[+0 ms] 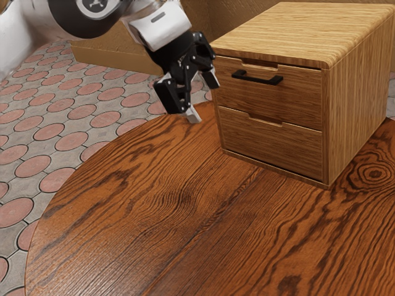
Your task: Pull the drawer handle with one arm to open the drawer
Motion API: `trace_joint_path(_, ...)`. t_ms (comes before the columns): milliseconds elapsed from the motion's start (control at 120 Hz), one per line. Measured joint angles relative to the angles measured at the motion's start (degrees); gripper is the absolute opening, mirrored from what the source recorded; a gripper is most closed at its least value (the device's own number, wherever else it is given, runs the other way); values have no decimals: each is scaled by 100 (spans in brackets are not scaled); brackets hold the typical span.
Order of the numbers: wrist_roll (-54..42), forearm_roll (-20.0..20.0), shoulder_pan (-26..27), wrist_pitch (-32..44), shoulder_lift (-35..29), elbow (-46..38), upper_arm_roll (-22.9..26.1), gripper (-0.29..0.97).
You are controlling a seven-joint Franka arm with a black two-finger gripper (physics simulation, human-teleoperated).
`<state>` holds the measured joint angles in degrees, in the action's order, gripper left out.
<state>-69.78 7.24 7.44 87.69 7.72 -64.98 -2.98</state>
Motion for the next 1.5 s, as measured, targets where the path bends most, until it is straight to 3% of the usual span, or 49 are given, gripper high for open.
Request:
trace_joint_path(175,-692,149,225,394,231,-3,15,68)
trace_joint_path(642,-1704,199,-23,1730,815,50,-105,68)
trace_joint_path(958,-1859,209,613,2230,1640,723,-1280,68)
trace_joint_path(1500,-1867,344,681,3023,1920,765,-1800,68)
